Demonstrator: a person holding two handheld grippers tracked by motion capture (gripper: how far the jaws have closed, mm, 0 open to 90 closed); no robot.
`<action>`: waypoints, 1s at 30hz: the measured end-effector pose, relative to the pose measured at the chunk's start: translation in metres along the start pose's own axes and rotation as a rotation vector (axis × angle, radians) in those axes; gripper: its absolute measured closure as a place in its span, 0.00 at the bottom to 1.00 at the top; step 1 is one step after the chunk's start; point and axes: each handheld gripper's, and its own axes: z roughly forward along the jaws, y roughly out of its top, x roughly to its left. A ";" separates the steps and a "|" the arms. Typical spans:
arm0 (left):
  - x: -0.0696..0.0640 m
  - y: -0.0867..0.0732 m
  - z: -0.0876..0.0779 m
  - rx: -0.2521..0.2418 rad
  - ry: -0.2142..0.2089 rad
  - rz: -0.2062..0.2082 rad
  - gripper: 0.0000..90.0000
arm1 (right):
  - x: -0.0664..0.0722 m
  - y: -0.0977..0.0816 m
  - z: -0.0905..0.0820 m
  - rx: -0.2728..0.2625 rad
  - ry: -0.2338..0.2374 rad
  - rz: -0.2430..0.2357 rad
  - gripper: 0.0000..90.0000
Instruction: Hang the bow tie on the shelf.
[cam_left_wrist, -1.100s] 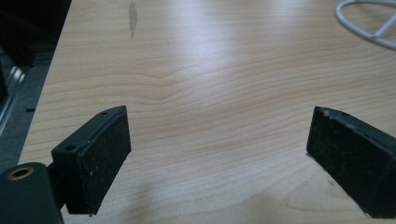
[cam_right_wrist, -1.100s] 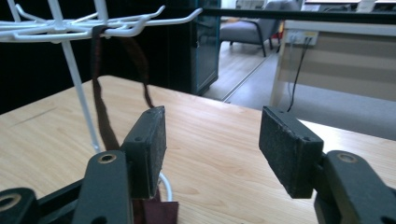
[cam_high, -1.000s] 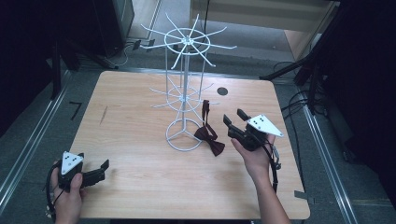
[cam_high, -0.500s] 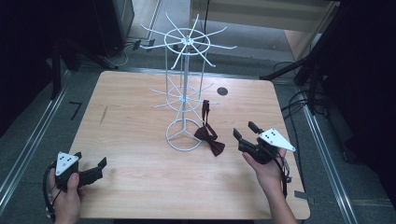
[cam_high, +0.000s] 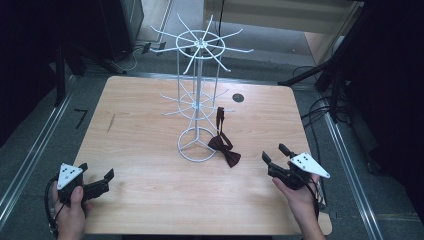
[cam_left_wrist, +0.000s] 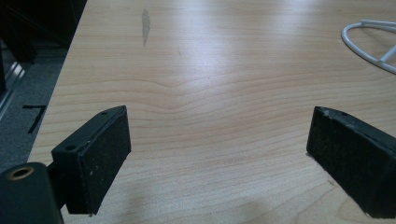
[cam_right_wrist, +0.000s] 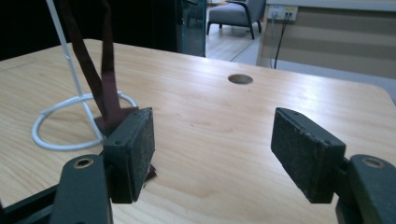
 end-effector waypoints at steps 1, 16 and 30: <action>0.000 0.000 0.000 0.001 0.001 0.002 0.08 | -0.002 -0.003 -0.002 0.003 -0.005 -0.001 0.35; -0.004 -0.002 -0.003 -0.021 -0.017 0.042 0.08 | -0.024 -0.033 -0.035 0.033 -0.054 0.032 0.34; -0.005 -0.002 -0.003 -0.022 -0.018 0.055 0.08 | -0.041 -0.053 -0.064 0.060 -0.090 0.064 0.34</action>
